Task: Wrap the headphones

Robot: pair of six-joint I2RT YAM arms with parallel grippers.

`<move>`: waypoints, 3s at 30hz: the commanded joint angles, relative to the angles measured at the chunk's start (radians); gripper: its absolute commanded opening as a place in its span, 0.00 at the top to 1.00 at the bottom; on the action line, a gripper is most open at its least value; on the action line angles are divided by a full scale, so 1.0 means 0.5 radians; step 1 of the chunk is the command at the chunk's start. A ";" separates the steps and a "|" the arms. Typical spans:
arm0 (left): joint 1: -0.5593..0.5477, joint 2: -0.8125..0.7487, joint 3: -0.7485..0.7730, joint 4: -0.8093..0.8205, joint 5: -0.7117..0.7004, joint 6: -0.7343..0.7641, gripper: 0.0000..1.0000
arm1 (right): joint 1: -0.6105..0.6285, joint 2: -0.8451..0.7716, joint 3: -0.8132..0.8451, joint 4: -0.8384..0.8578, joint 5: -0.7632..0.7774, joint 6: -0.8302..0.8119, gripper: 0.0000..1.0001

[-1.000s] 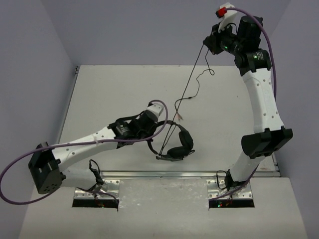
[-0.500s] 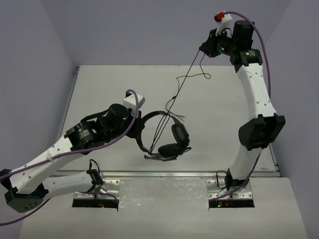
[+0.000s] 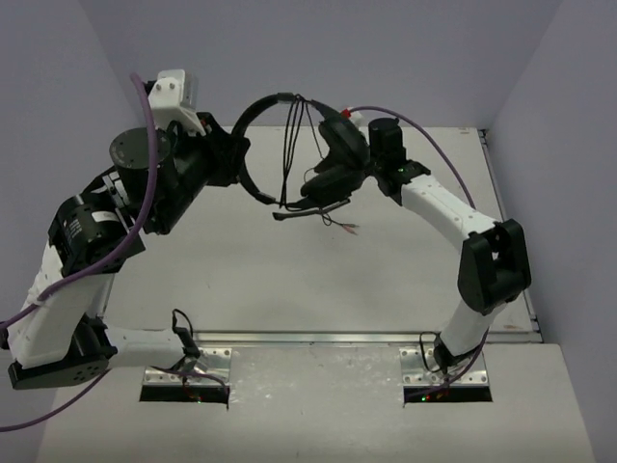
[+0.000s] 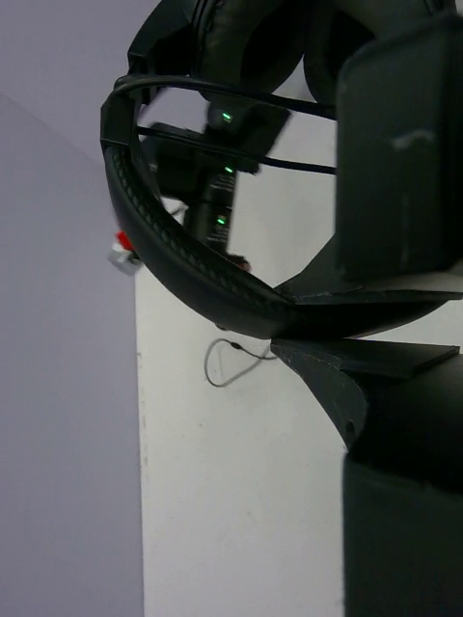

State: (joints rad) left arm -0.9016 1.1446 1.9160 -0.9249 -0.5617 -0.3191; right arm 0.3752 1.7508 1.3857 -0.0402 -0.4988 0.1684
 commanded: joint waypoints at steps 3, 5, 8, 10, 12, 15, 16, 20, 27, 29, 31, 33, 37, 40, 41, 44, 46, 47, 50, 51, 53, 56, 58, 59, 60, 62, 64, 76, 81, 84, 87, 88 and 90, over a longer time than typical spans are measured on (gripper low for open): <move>-0.019 0.192 0.518 0.564 -0.202 -0.420 1.00 | 0.200 -0.139 -0.295 0.792 -0.036 0.322 0.99; -0.019 0.272 0.580 0.583 -0.278 -0.481 1.00 | 0.338 -0.151 -0.384 1.009 -0.110 0.411 0.99; -0.019 0.361 0.641 0.577 -0.416 -0.509 1.00 | 0.473 -0.161 -0.513 1.368 -0.268 0.598 0.99; -0.019 0.419 0.638 0.577 -0.523 -0.500 1.00 | 0.523 -0.151 -0.580 1.625 -0.343 0.693 0.94; -0.019 0.453 0.641 0.561 -0.582 -0.460 1.00 | 0.584 -0.118 -0.614 1.785 -0.417 0.810 0.86; -0.019 0.524 0.702 0.531 -0.686 -0.393 1.00 | 0.679 -0.001 -0.606 1.967 -0.466 0.909 0.79; -0.016 0.585 0.806 0.476 -0.750 -0.371 1.00 | 0.707 0.041 -0.578 2.004 -0.481 0.918 0.77; -0.019 0.687 0.939 0.331 -0.849 -0.276 1.00 | 0.848 0.223 -0.608 2.148 -0.451 0.951 0.76; 0.317 0.754 0.761 0.264 -0.701 -0.236 1.00 | 0.977 0.168 -1.162 2.516 -0.273 0.979 0.99; 0.550 0.815 0.761 0.209 -0.549 -0.288 1.00 | 0.989 0.067 -1.341 2.568 -0.181 0.970 0.99; 0.671 0.907 0.736 0.169 -0.357 -0.297 1.00 | 1.023 -0.110 -1.613 2.611 -0.043 0.915 0.99; 0.842 0.953 0.660 0.181 -0.166 -0.346 1.00 | 1.069 -0.303 -1.828 2.575 0.055 0.866 0.99; 1.115 1.024 0.558 0.245 0.059 -0.371 1.00 | 1.194 -0.577 -1.937 2.257 0.184 0.628 0.99; 1.186 1.101 0.549 0.239 0.065 -0.389 1.00 | 1.290 -0.712 -1.845 1.895 0.289 0.465 0.99; 1.187 1.116 0.540 0.236 0.029 -0.402 1.00 | 1.305 -0.734 -1.781 1.772 0.301 0.443 0.99; 1.190 1.086 0.381 0.288 -0.149 -0.475 1.00 | 1.351 -0.792 -1.618 1.514 0.298 0.354 0.99; 1.190 1.061 0.216 0.331 -0.229 -0.503 1.00 | 1.388 -0.835 -1.545 1.379 0.353 0.271 0.99; 1.187 1.037 0.145 0.358 -0.284 -0.503 1.00 | 1.397 -0.887 -1.456 1.220 0.365 0.240 0.99; 1.187 1.021 -0.116 0.466 -0.444 -0.506 1.00 | 1.431 -0.973 -1.226 0.859 0.418 0.121 0.99; 1.190 1.015 -0.183 0.484 -0.469 -0.533 1.00 | 1.431 -0.980 -1.155 0.772 0.424 0.029 0.99; 1.159 0.963 -0.404 0.548 -0.536 -0.604 1.00 | 1.428 -0.952 -0.907 0.478 0.500 -0.069 0.99; 1.079 0.801 -0.794 0.815 -0.491 -0.596 1.00 | 1.315 -0.860 -0.502 0.081 0.562 -0.281 0.99; 1.003 0.730 -0.947 0.929 -0.466 -0.568 1.00 | 1.201 -0.768 -0.336 -0.069 0.434 -0.321 0.99; 0.966 0.675 -1.063 1.054 -0.438 -0.476 1.00 | 1.079 -0.735 -0.171 -0.200 0.372 -0.322 0.99; 0.893 0.653 -1.122 1.116 -0.435 -0.433 1.00 | 1.033 -0.664 -0.088 -0.278 0.320 -0.407 0.99; 0.834 0.595 -1.205 1.266 -0.347 -0.305 1.00 | 0.977 -0.597 0.151 -0.471 0.341 -0.490 0.99; 0.803 0.564 -1.337 1.334 -0.239 -0.273 1.00 | 0.946 -0.526 0.284 -0.563 0.341 -0.607 0.99; 0.677 0.282 -2.018 2.009 0.567 -0.021 1.00 | 0.529 -0.351 0.814 -0.910 0.277 -0.824 0.99; 0.644 0.227 -2.089 2.019 0.853 0.055 1.00 | 0.308 -0.142 1.054 -1.189 0.218 -1.110 0.99; 0.598 0.214 -2.034 1.893 0.906 0.055 0.99 | 0.219 -0.163 1.002 -1.113 0.402 -1.187 0.99; 0.549 0.223 -1.869 1.529 0.765 0.031 1.00 | 0.069 -0.203 0.947 -1.042 0.363 -1.144 0.99; 0.542 0.236 -1.814 1.297 0.640 -0.006 1.00 | -0.007 -0.222 0.962 -1.064 0.280 -1.129 0.99; 0.539 0.233 -1.676 1.078 0.535 -0.021 1.00 | -0.081 -0.234 0.999 -1.122 0.155 -1.116 0.99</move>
State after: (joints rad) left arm -0.6113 1.2816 0.9760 -0.1711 -0.2470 -0.3328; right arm 0.4156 1.6981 1.8362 -0.6933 -0.3992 -0.3431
